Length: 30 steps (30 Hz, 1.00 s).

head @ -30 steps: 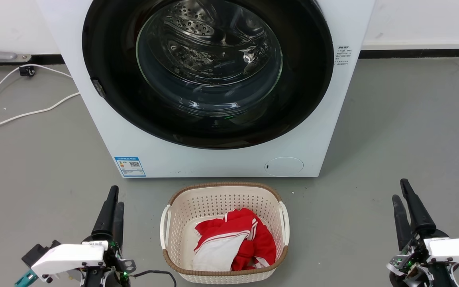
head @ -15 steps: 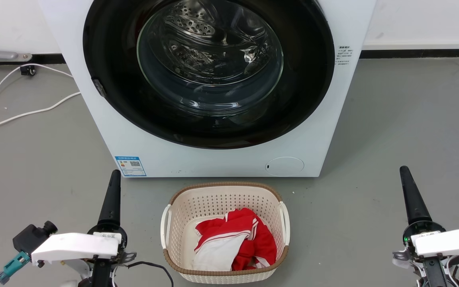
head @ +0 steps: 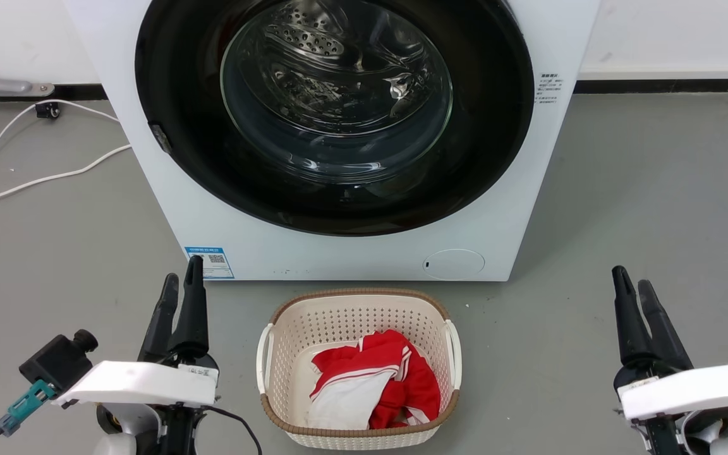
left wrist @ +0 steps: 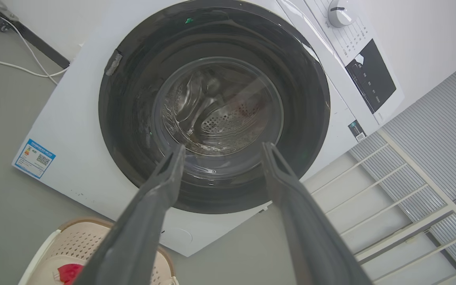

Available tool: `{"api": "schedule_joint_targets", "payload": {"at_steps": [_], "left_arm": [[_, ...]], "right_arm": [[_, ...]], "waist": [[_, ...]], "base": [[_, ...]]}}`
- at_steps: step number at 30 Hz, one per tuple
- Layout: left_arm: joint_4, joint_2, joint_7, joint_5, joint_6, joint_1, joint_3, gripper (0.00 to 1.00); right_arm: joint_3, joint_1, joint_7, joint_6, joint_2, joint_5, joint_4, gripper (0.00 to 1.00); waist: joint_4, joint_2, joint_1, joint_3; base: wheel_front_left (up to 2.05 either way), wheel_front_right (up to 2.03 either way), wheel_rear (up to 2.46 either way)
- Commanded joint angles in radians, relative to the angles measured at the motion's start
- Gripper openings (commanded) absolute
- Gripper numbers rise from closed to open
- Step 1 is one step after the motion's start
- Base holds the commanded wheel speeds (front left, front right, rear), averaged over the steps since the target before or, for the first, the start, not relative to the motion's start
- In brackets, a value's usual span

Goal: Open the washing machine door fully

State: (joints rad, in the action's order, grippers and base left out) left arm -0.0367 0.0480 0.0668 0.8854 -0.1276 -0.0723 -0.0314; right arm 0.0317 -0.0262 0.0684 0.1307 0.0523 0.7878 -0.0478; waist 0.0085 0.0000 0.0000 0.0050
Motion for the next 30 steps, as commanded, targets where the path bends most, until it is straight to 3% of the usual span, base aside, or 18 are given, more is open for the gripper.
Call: {"api": "schedule_joint_targets", "payload": {"at_steps": [1,30], "left_arm": [[0.019,0.003,0.010,-0.038,-0.002,-0.017,0.006,1.00],[0.020,0.029,0.094,-0.452,0.029,-0.003,0.073,1.00]], "right_arm": [[-0.003,0.000,0.009,0.000,0.001,-0.037,0.019,1.00],[-0.021,0.036,0.015,0.000,-0.001,-0.408,0.075,1.00]], "waist": [[0.000,0.0000,0.0000,-0.001],[0.000,0.0000,0.0000,-0.002]], "base": [[0.00,0.00,0.00],[0.00,0.00,0.00]]}}
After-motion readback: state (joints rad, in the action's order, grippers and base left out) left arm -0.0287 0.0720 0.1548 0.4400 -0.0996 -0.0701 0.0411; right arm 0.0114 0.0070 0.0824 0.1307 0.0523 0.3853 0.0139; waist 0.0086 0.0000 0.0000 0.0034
